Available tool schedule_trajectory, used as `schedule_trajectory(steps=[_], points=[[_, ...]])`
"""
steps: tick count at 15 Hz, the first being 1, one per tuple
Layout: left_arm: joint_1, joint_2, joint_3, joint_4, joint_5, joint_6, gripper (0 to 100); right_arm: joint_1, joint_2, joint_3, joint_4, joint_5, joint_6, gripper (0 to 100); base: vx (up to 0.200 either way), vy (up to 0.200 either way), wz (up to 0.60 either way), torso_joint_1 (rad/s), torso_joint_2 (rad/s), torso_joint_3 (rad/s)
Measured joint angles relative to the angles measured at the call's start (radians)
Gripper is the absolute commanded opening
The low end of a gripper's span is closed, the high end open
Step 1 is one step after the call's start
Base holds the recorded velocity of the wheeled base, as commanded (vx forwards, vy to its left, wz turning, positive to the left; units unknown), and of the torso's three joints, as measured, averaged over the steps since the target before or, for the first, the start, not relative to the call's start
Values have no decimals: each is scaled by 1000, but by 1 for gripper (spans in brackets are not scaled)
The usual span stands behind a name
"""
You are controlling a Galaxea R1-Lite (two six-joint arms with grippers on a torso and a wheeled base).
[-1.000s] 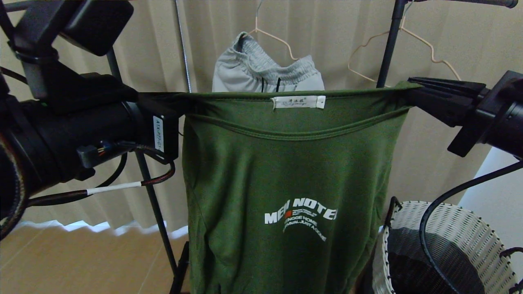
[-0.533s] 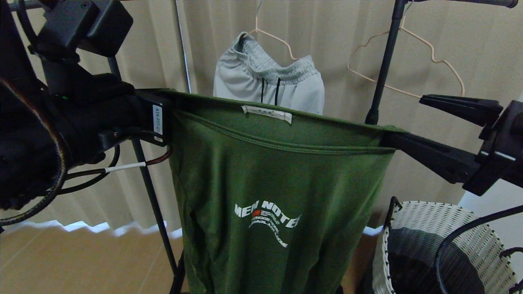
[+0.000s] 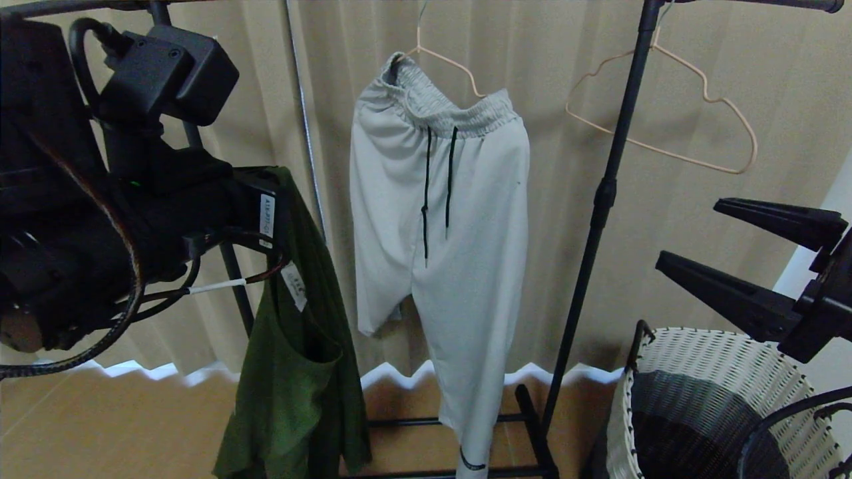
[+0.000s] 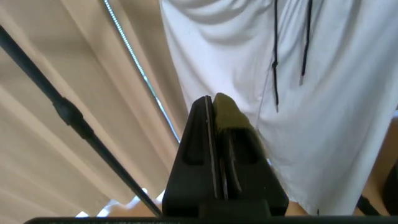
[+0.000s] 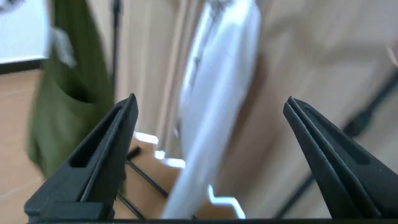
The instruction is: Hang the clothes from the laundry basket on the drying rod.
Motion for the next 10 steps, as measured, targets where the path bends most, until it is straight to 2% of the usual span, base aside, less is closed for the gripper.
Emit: schedule_trajectory(steps=[3,5,10], points=[[7,-31,43,0,-6,1,0,-103,-9,95,-129,-1,-31,100,0,0,0,0,0,0],[16,-65,73,-1,-6,7,0,-126,-14,163,-239,-3,-61,100,0,0,0,0,0,0],[47,-151,136,0,-9,9,0,-197,-38,247,-261,-3,-92,100,0,0,0,0,0,0]])
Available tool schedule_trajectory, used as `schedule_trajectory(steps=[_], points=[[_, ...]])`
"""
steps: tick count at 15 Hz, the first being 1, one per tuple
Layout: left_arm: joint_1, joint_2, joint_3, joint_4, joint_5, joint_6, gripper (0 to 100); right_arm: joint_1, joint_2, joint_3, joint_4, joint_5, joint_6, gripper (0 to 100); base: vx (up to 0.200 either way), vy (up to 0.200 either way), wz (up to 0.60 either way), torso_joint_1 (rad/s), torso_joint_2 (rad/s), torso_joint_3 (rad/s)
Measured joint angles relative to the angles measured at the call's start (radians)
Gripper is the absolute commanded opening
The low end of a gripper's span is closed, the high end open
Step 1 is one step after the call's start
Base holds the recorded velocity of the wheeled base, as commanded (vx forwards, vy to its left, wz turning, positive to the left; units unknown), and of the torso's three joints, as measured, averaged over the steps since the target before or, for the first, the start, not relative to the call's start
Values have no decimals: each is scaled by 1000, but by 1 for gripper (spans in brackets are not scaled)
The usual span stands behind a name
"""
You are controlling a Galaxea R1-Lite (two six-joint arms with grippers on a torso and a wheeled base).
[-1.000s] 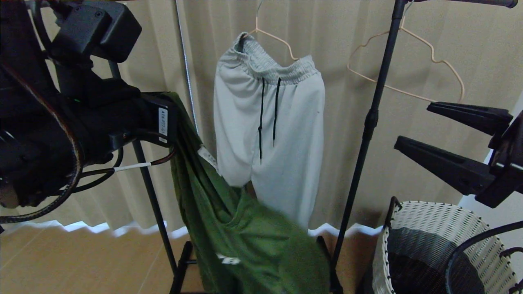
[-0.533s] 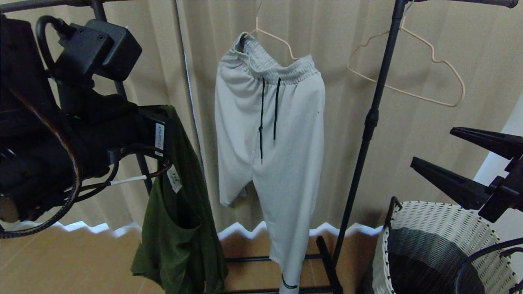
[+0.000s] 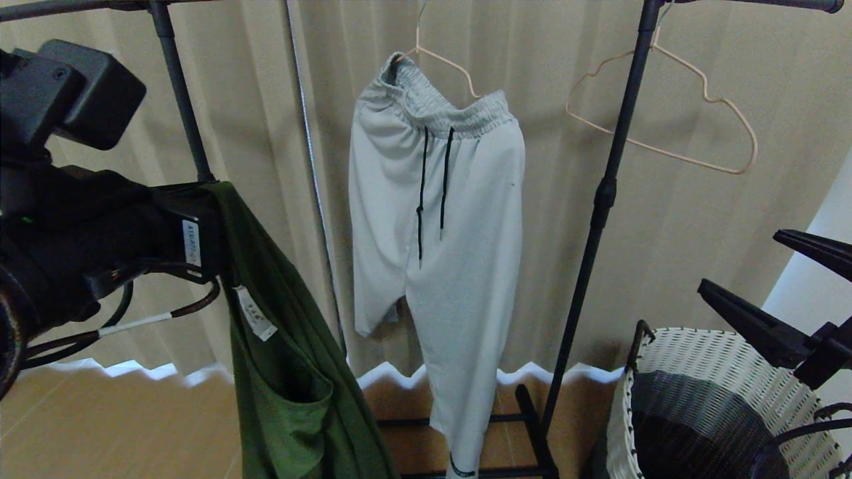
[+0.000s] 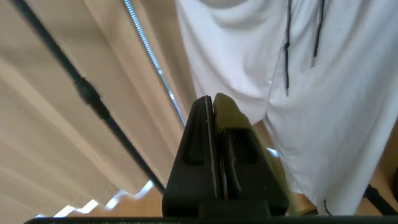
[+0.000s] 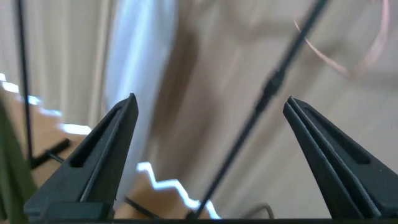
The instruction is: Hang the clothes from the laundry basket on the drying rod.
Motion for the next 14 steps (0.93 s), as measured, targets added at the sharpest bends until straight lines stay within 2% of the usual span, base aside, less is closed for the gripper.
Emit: schedule_trajectory(steps=[9,14], points=[[9,-85,91,1,-1,-2,0,-85,-22,8,9,-20,-5,100,0,0,0,1,-12,-5],[9,-104,119,4,-2,-4,0,-139,-22,6,14,-21,-6,100,0,0,0,77,-306,-296]])
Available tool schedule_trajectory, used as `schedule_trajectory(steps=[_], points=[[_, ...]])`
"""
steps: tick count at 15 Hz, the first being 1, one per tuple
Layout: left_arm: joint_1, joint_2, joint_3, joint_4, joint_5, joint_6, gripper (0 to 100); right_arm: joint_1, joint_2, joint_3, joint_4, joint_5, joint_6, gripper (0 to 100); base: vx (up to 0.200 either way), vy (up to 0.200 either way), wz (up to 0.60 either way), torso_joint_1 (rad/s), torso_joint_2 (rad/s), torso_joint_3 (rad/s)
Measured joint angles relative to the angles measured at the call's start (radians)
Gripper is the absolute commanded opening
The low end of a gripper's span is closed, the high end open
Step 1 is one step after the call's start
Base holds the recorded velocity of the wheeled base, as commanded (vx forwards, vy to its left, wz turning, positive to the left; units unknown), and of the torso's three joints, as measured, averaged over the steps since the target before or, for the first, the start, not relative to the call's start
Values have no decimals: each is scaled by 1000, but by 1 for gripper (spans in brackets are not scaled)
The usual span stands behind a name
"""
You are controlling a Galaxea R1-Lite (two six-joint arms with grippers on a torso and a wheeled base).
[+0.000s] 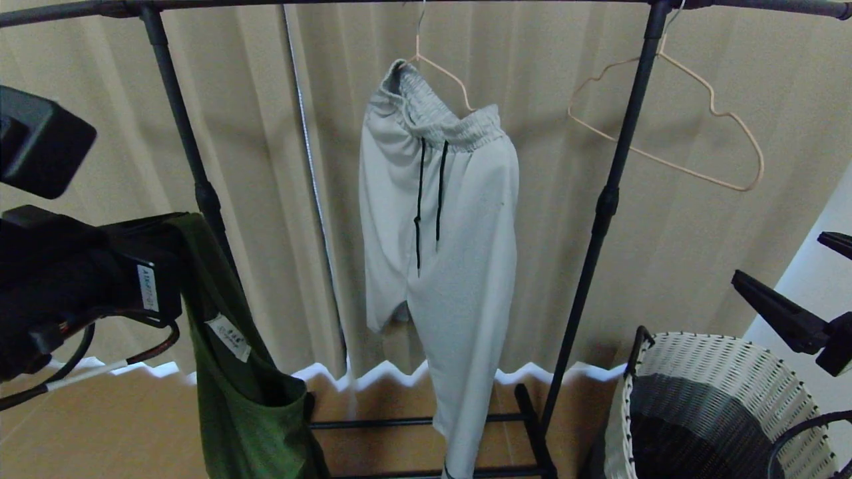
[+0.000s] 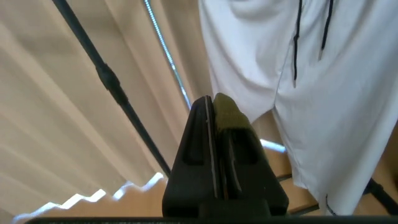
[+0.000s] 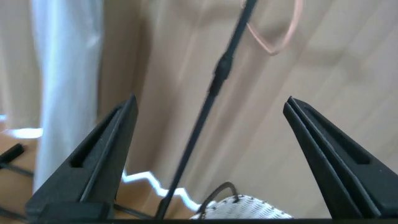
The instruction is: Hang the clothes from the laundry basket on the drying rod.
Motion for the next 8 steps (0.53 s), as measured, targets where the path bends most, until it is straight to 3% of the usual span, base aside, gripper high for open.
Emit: schedule_trajectory(steps=[8], points=[[0,-27,23,-4,-1,1,0,-22,5,-6,-1,-1,-7,100,0,0,0,143,-491,-310]])
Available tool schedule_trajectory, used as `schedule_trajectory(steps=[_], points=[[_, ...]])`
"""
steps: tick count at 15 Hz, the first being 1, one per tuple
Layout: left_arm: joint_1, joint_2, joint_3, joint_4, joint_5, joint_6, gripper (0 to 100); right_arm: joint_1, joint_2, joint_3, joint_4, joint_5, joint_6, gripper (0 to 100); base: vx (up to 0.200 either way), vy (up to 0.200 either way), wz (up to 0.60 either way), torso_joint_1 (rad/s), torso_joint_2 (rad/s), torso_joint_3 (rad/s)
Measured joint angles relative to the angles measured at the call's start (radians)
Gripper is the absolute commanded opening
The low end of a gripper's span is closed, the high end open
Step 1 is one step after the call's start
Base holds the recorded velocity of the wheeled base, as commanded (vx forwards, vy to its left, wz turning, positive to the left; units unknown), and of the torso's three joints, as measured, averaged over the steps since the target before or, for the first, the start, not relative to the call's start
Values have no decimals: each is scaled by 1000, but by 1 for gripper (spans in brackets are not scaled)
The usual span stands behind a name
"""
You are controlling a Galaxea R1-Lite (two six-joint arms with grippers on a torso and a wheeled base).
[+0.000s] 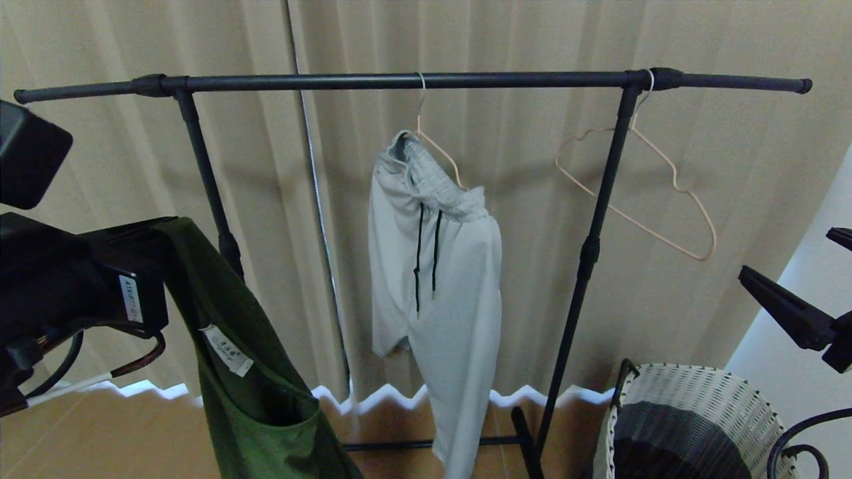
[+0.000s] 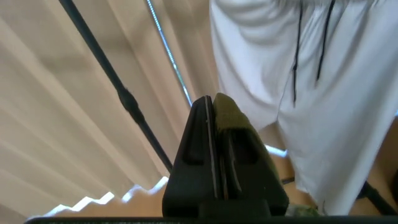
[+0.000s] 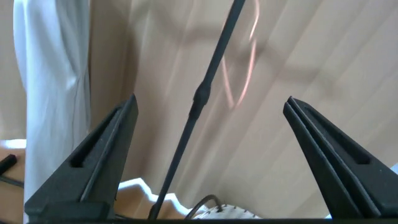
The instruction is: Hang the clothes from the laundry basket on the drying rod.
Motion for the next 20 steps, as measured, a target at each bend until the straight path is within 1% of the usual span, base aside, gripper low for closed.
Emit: schedule_trajectory(steps=[4,5,6,8,10,11,12,13,14,17,20], points=[[5,-8,7,0,0,0,0,-13,7,-7,13,0,-9,100,0,0,0,187,-491,-294],[13,-8,11,-1,0,1,0,-14,7,-13,46,-2,-19,100,0,0,0,203,-505,-300],[19,-9,14,0,0,1,0,-16,6,-31,107,-10,-30,100,0,0,0,212,-505,-295],[25,-11,24,-1,0,2,0,-24,3,-105,261,-31,-37,100,0,0,0,215,-513,-295],[26,-18,34,-2,0,6,0,-28,-2,-206,497,-46,-38,100,0,0,0,224,-513,-300],[27,-25,40,-2,0,14,0,-29,-4,-254,636,-54,-37,100,0,0,0,159,-359,-203],[28,-32,45,-2,0,20,0,-29,-4,-301,747,-65,-36,100,0,0,0,95,-212,-100],[30,-40,51,-2,0,27,0,-30,-2,-339,816,-73,-34,100,0,0,0,51,-115,-66],[32,-46,57,-1,0,28,0,-31,3,-357,825,-78,-31,100,0,0,0,32,-66,-32],[33,-51,68,0,-1,25,0,-31,31,-367,828,-83,-31,100,0,0,0,0,0,0],[32,-48,73,1,-1,23,0,-31,63,-372,810,-83,-29,100,200,0,0,-4,-1,-1]])
